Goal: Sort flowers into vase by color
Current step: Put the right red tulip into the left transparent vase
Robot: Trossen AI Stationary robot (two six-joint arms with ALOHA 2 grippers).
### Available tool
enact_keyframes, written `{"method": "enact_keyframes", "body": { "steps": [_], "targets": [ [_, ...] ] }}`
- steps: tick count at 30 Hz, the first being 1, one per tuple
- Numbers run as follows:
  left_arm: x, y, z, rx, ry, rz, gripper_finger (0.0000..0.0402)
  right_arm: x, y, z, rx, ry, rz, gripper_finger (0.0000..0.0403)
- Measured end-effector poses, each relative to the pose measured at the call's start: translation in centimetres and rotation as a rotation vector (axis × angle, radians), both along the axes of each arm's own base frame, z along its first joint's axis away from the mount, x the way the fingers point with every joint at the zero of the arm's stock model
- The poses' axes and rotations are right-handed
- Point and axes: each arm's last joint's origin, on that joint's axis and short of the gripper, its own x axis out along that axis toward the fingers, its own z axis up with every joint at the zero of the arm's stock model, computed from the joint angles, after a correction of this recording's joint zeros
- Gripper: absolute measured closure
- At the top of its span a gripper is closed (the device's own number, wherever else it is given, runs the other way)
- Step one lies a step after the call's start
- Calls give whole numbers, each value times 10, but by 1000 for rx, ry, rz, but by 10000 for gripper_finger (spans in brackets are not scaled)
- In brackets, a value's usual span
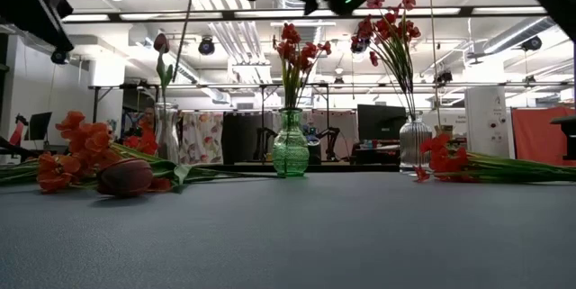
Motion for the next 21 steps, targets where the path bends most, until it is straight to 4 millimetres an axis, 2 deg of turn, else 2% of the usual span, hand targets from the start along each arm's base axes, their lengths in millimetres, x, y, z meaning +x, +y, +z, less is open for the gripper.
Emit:
{"method": "enact_keyframes", "body": {
  "steps": [11, 21],
  "targets": [
    [-14, -7, -6, -17, 61, 14, 283, 43, -30, 5, -78, -125, -55, 385],
    [-22, -12, -6, -24, 62, -9, 283, 54, -60, -2, -94, -105, -118, 385]
  ]
}}
